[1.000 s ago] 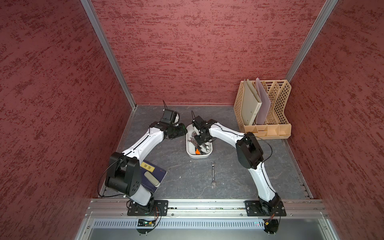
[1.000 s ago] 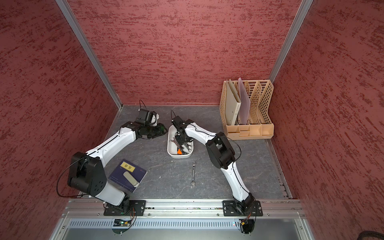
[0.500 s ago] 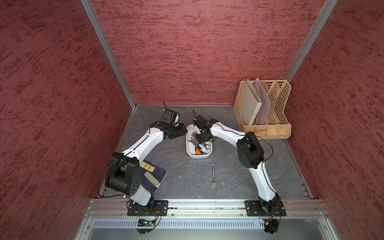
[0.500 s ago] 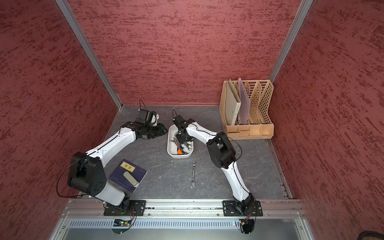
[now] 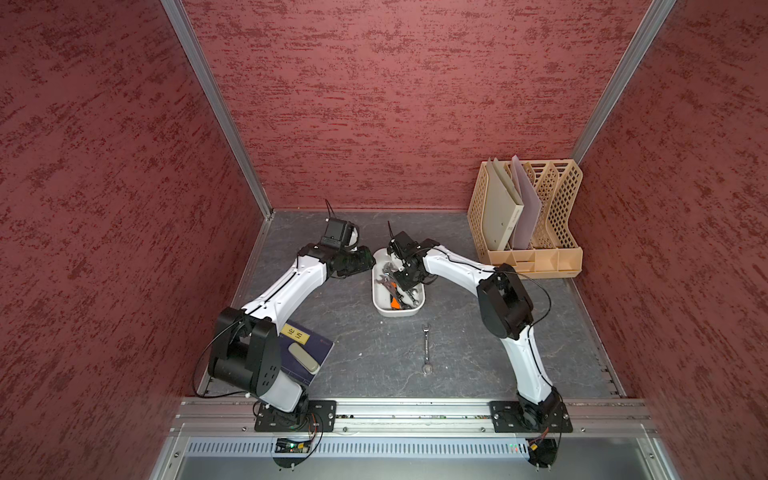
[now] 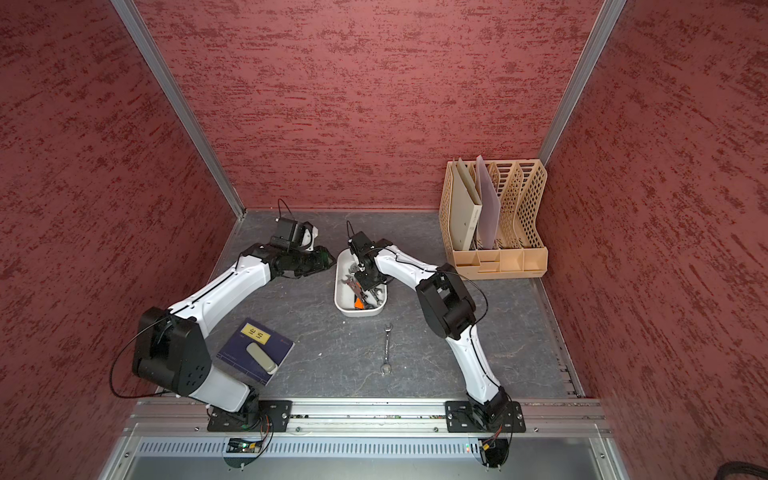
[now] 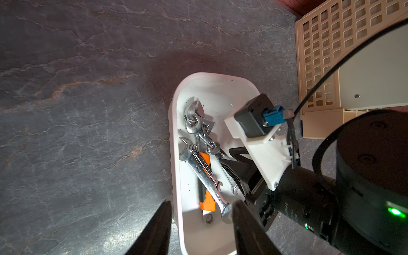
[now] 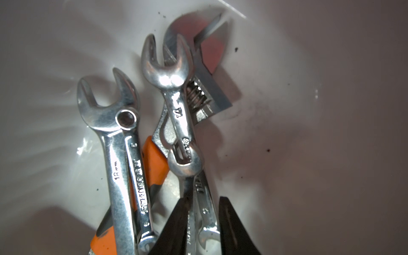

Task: Take out the wrench from the storage box
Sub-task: Pick up the wrench from the storage box.

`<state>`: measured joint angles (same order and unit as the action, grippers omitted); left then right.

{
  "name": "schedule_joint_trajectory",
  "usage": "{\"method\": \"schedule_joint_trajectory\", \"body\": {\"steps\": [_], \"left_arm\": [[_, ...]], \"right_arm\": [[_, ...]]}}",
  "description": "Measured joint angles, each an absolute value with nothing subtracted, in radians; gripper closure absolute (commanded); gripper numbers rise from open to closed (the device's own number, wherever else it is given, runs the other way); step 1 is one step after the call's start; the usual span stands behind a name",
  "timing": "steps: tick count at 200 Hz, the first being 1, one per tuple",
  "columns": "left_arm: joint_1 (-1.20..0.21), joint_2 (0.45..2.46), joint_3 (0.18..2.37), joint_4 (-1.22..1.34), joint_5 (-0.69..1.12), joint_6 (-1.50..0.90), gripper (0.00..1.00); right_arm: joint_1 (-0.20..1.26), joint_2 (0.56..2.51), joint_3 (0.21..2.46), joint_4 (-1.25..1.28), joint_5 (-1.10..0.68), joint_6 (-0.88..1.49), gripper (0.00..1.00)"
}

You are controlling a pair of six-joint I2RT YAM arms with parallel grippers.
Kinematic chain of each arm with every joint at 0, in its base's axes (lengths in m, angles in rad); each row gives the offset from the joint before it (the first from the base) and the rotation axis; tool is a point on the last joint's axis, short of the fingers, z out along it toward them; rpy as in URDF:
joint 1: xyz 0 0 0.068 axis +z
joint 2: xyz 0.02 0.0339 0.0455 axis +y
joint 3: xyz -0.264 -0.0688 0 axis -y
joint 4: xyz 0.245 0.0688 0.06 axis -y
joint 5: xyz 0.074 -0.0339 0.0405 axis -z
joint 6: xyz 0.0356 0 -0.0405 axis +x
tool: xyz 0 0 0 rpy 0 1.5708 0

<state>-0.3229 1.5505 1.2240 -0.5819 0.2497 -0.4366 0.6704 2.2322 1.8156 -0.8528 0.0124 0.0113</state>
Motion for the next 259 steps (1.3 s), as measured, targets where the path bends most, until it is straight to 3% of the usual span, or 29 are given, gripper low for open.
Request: {"method": "schedule_joint_trajectory", "body": {"steps": [173,221,259], "left_arm": [[-0.336,1.550,1.224,-0.575,0.240,-0.437,0.51],[-0.311,1.531,1.223,-0.576,0.227,-0.439,0.35],[-0.290,1.510,1.223,-0.575,0.225,-0.437,0.30]], "right_arm": [[0.705,2.181,1.774,-0.811,0.057,-0.025,0.64],[0.717,2.202,1.774,-0.809,0.059,-0.027,0.64],[0.720,2.221,1.774,-0.807,0.088,-0.031,0.64]]}}
